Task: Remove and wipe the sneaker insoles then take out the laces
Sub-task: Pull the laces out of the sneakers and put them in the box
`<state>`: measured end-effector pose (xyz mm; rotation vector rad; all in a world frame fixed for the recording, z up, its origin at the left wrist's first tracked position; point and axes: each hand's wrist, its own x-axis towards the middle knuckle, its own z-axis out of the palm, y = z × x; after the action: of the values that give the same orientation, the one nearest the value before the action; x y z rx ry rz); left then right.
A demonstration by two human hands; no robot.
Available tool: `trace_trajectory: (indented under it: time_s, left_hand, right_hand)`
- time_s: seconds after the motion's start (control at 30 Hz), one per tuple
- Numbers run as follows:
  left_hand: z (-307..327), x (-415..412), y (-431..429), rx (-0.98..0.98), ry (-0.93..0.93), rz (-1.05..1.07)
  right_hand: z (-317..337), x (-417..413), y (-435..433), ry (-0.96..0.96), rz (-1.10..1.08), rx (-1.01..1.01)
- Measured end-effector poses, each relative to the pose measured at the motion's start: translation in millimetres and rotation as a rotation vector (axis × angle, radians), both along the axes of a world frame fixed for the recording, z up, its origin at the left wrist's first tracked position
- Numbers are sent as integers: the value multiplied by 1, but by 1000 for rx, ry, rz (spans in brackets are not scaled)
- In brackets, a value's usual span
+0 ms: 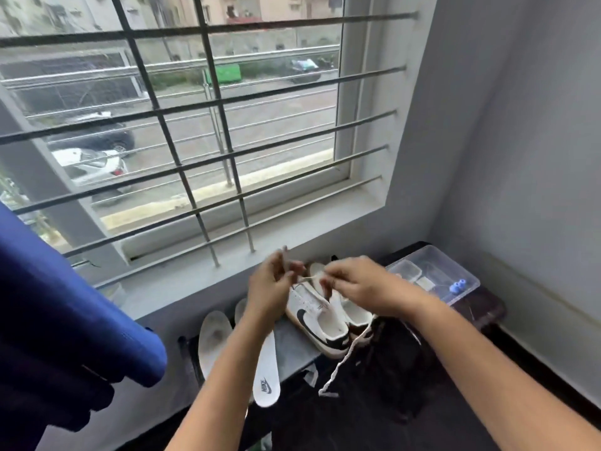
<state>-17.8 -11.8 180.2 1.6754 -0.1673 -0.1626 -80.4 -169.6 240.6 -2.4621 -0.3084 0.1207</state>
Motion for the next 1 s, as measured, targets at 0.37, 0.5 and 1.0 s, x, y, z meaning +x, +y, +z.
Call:
trace_trajectory:
  time_s: [0.37, 0.5, 1.0]
  left_hand:
    - [27, -23, -8, -434, 393, -501]
    - [37, -19, 9, -464, 525, -593]
    - [16, -4, 14, 303, -229, -96]
  right_hand:
    - [-26, 32, -20, -106, -264, 147]
    - [-49, 28, -6, -121, -301, 304]
    - [-15, -7, 24, -72, -99, 262]
